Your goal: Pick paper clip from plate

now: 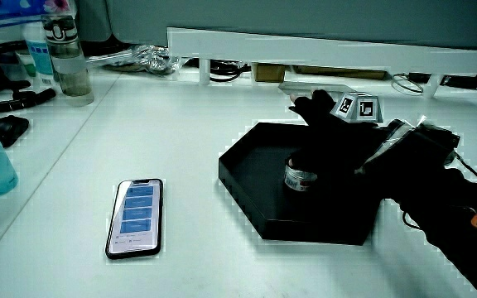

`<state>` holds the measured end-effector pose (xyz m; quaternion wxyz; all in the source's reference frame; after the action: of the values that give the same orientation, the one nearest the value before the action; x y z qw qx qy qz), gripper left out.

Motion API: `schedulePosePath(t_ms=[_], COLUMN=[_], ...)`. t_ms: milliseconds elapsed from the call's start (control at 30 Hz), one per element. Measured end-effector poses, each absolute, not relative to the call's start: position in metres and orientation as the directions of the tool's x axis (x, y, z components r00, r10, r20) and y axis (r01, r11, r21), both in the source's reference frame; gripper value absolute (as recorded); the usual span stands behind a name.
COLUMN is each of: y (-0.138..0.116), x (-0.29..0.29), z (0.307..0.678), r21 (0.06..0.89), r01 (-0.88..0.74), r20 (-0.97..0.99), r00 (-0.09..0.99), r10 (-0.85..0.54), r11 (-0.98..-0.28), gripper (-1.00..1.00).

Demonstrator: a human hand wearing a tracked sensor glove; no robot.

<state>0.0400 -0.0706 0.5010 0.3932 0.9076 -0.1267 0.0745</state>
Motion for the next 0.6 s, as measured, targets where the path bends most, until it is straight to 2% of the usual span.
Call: schedulePosePath(t_ms=[67,133,167,333,367,433,500,567,600], y=[-0.071,-0.069,-0.069,-0.068,-0.067,-0.068,-0.069,-0.07,-0.07], x=[0.035,0.031,0.03,0.031,0.032,0.035,0.039,0.038,0.038], z=[0.509,0.521,0.528,0.541,0.542,0.548,0.547,0.543,0.542], r21=[0.757,0.824,0.845,0.889,0.884,0.881,0.843,0.801,0.801], r01=[-0.274,-0.269,-0.24,-0.215,-0.259,-0.235,-0.283,-0.276,-0.286], r20=[0.193,0.184,0.148,0.134,0.181,0.172,0.254,0.23,0.248], r00=[0.961,0.959,0.964,0.966,0.957,0.967,0.959,0.961,0.958], r10=[-0.198,-0.215,-0.223,-0.221,-0.227,-0.186,-0.126,-0.152,-0.143], r11=[-0.593,-0.498,-0.478,-0.404,-0.388,-0.41,-0.456,-0.531,-0.525], gripper=[0.0,0.0,0.0,0.36,0.43,0.57,0.71,0.86,0.93])
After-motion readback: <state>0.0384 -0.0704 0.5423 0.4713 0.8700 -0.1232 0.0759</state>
